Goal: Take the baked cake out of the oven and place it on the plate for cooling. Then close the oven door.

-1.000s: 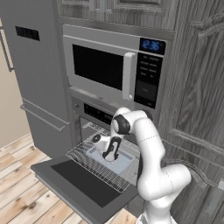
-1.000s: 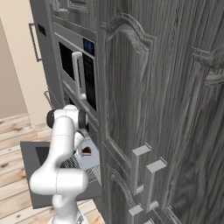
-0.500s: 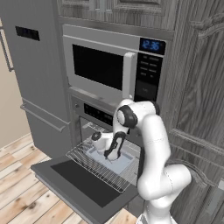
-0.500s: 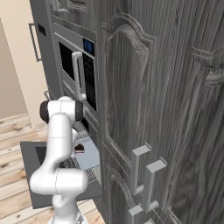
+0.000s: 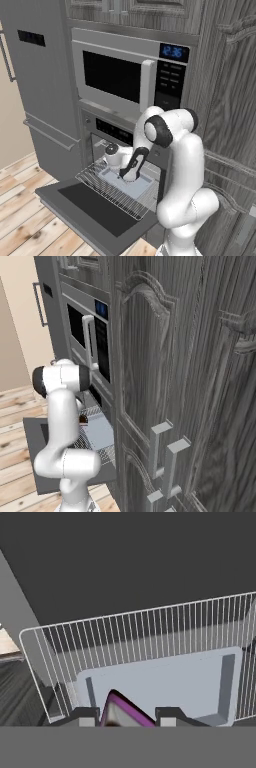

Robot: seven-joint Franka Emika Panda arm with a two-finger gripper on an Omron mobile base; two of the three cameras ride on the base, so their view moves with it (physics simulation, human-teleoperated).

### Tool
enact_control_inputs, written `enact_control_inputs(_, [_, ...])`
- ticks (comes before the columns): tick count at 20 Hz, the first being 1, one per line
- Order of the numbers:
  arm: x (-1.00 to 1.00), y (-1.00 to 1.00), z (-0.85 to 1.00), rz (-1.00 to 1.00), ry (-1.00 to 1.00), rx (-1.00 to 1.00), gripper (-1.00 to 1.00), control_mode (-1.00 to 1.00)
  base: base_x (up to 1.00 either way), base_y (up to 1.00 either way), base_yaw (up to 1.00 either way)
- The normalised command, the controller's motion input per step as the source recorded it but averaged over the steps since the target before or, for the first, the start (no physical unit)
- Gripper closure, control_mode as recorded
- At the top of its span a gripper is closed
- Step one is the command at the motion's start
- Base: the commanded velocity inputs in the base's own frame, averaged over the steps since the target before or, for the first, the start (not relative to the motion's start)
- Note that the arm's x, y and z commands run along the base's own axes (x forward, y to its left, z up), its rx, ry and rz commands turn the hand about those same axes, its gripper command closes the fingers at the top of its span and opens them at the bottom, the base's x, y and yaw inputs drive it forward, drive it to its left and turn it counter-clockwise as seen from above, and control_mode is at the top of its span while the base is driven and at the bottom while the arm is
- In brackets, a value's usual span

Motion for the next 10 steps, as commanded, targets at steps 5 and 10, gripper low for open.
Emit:
enact_control_inputs(5, [-0.19,0.26,0.53,0.04,0.00,0.02,1.00,-1.00,0.00,0.00,0.00])
enact_control_inputs(10, [-0.18,0.23,0.48,0.03,0.00,0.01,1.00,-1.00,0.00,0.00,0.00])
